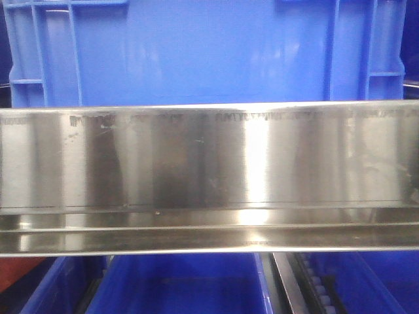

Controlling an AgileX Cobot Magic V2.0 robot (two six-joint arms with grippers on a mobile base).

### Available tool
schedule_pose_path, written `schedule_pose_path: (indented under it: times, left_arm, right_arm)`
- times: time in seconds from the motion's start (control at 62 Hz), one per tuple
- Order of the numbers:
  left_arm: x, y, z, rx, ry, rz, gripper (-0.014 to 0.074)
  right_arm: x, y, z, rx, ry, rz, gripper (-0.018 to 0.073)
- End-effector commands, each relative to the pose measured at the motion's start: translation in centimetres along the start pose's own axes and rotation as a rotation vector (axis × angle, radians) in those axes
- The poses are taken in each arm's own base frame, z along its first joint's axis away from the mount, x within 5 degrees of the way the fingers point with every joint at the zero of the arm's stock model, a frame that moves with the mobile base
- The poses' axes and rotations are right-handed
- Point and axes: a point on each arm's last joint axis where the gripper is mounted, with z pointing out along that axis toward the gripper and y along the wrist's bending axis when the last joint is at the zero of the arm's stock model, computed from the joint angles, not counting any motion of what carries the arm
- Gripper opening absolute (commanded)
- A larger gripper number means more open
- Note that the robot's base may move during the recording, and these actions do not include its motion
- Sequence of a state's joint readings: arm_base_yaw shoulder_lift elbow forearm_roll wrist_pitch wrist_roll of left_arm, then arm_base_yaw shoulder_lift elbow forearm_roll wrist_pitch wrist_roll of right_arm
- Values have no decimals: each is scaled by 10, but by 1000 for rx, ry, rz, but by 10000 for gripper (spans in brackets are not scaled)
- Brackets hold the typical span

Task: Place cylindrical capacitor in blue bin on shelf

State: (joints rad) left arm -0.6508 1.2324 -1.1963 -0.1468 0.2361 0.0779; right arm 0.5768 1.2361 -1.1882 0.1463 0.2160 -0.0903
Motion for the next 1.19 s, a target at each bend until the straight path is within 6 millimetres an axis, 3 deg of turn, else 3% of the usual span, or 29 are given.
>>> schedule_pose_path:
  times: [0.0,0.113,0.306,0.419,0.532,0.629,0.709,0.999,1.177]
  left_arm:
    - [-9,-2,-2,3,-67,4,260]
    - [-9,-2,-2,3,-68,4,631]
    - [-9,-2,-2,4,-59,4,481]
    - [-10,-2,-5,4,-69,4,319]
    - [-15,-2,-9,3,-105,4,82]
    - [-21,-2,-14,1,-153,4,-110]
    - [-26,-2,-20,-4,-187,12,-111]
    - [-28,11,-56,-58,-207,8,-111]
    - [-3,17,-93,-101,-235,6,-111]
  right_arm:
    - [-9,1,-2,1,-60,-9,398]
    - [-9,1,-2,1,-60,-9,569]
    - [-10,1,-5,0,-66,-9,568]
    - [-15,2,-14,-2,-86,-10,547]
    - [-20,2,-23,-2,-109,-11,385]
    - [-23,2,-28,-3,-116,-11,106]
    - [-23,3,-33,-6,-106,-12,-171]
    - [-21,4,-62,-12,-96,-14,-162]
    - [-4,4,-92,-11,-117,-16,-162]
